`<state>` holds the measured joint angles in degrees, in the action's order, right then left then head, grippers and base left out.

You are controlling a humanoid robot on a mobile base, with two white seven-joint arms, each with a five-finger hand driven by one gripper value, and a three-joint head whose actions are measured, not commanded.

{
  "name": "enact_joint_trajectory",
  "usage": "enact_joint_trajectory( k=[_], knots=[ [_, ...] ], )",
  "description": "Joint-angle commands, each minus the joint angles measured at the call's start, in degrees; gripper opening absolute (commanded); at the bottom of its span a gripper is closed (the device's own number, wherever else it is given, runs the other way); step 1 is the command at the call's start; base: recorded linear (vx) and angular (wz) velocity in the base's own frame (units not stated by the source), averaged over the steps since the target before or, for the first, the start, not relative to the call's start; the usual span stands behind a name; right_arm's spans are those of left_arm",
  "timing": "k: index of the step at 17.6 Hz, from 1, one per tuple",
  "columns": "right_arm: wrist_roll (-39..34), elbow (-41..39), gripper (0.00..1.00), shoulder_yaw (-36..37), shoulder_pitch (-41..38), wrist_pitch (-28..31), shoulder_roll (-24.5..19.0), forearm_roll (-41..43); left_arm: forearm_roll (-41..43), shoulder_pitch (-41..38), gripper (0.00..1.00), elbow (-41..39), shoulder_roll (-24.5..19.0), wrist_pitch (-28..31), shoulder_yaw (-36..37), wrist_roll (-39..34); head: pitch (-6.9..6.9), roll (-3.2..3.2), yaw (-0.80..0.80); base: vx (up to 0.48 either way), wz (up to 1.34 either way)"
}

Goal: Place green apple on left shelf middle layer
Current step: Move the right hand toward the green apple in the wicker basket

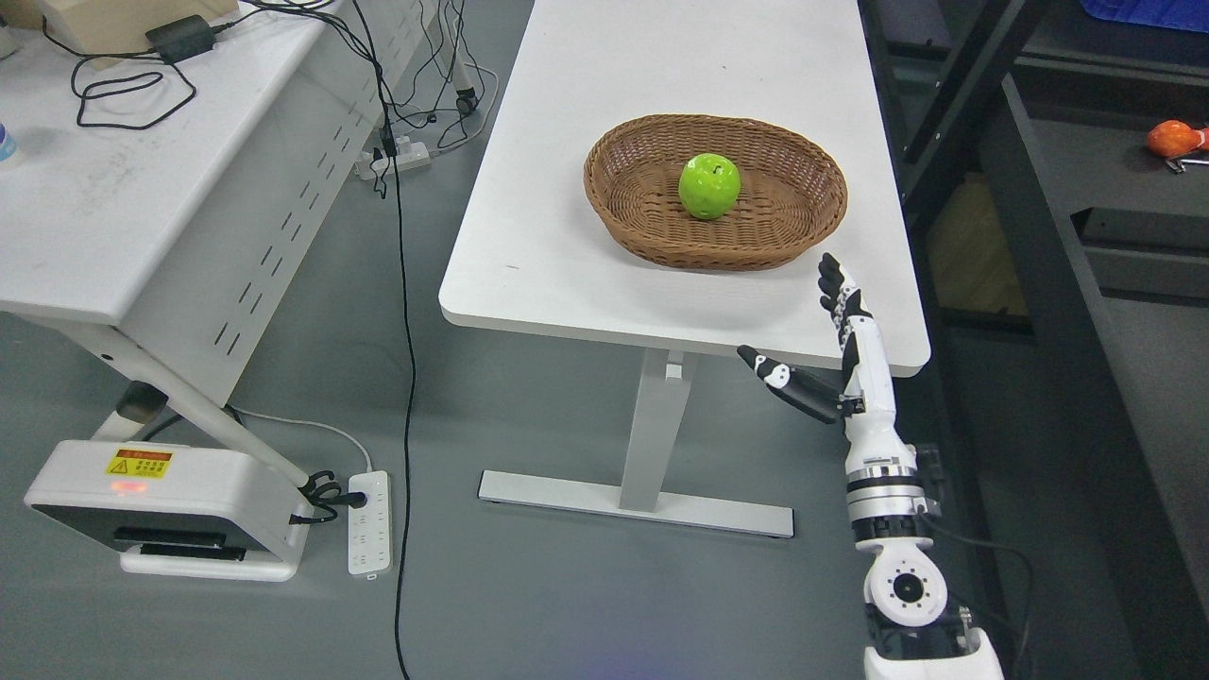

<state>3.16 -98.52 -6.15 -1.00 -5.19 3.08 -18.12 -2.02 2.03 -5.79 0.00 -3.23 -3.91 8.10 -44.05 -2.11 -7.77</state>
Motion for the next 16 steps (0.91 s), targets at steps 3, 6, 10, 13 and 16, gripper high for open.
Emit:
enact_joint_trajectory(
  k=[3,6,10,13,16],
  knots=[
    [0.00,-0.18,1.00,0.96,3.46,-0.43,9.58,-16.69,0.00,-0.01,1.00,0.08,-1.00,-0.02,-0.05,-0.01,0.00,0.00,0.00,-0.020,-0.03],
    [-0.35,-0.18,1.00,1.31,3.81,-4.29,9.67,-16.69,0.00,-0.01,1.00,-0.01,-1.00,-0.02,-0.05,-0.01,0.00,0.00,0.00,0.000,0.00],
    [-0.26,-0.18,1.00,1.31,4.07,-4.66,8.88,-16.34,0.00,-0.01,1.00,-0.01,-1.00,-0.02,-0.05,-0.01,0.00,0.00,0.00,0.000,0.00],
    [-0.35,-0.18,1.00,0.53,5.48,-4.92,8.44,-16.16,0.00,-0.01,1.00,0.08,-1.00,-0.02,-0.05,-0.01,0.00,0.00,0.00,0.006,0.00],
    [-0.70,-0.09,1.00,-1.06,6.44,-5.00,7.73,-16.07,0.00,-0.01,1.00,-0.01,-1.00,-0.02,-0.05,-0.01,0.00,0.00,0.00,0.034,0.02]
  ],
)
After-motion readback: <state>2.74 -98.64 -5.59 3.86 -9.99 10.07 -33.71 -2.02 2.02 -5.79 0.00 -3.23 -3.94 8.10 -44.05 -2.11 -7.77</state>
